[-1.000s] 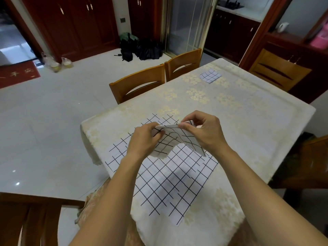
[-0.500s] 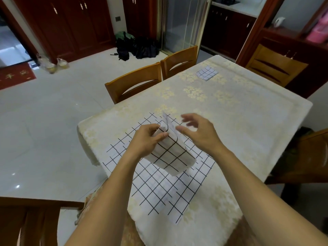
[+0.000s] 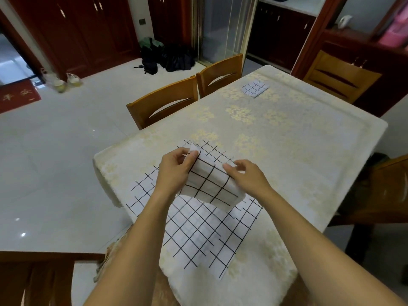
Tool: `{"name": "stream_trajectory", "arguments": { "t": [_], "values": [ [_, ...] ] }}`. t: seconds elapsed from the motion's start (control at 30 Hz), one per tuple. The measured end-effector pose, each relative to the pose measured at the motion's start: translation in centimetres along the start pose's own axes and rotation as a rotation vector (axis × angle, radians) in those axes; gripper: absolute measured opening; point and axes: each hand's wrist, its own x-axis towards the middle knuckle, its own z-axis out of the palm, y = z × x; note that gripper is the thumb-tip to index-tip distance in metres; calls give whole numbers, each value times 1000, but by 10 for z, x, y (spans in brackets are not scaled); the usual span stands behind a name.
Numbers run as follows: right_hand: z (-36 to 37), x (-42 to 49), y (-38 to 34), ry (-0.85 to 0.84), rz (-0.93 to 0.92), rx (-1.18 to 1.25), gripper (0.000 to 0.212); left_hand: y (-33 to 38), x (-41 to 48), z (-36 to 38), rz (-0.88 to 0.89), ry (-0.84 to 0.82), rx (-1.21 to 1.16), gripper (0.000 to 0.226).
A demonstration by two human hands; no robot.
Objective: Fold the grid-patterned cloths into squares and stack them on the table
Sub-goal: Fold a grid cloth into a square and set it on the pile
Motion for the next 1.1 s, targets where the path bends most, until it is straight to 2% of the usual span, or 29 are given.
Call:
{"name": "stream_trajectory", "arguments": {
  "t": [0.07, 0.17, 0.3, 0.4, 0.47, 0.5, 0.53, 0.57, 0.63, 0.7, 0.73, 0.77, 0.83, 0.87, 0.97, 1.1],
  "values": [
    [0, 4, 9, -113, 216, 98, 69, 0, -1, 0, -14, 32, -36, 18],
    [-3, 7, 16, -239, 329, 366, 72, -4, -1, 0, -84, 16, -114, 18],
    [-8, 11, 9, -121, 335, 653, 50, -13, 3, -5, -224, -32, -173, 32],
    [-12, 17, 11, -70, 247, 629, 58, -15, 1, -9, -334, -111, -248, 33],
    [-15, 17, 9, -85, 193, 617, 61, -15, -2, -9, -404, -150, -255, 70],
    [-17, 16, 7, -92, 170, 617, 57, -17, -3, -8, -404, -166, -243, 75],
    [-18, 14, 5, -97, 162, 622, 54, -17, -3, -7, -388, -169, -229, 63],
    [-18, 13, 4, -89, 177, 618, 57, -19, -4, -7, -373, -170, -222, 45],
    [-15, 12, 5, -73, 238, 592, 81, -21, -4, -6, -343, -162, -205, 26],
    [-12, 13, 12, -108, 324, 562, 113, -23, -3, -6, -305, -169, -203, 27],
    [-11, 14, 16, -147, 365, 566, 116, -22, -4, -7, -288, -173, -198, 29],
    [-10, 10, 14, -170, 412, 594, 106, -23, -4, -8, -281, -168, -191, 35],
    [-9, 4, 10, -264, 484, 631, 72, -27, -2, -10, -282, -160, -160, 51],
    [-8, 3, 11, -316, 503, 638, 60, -27, -3, -11, -279, -160, -159, 50],
    [-6, 3, 12, -351, 540, 697, 51, -27, -2, -12, -272, -170, -183, 30],
    [-8, 8, 12, -294, 532, 735, 41, -29, -1, -15, -237, -183, -167, 26]
  ]
}}
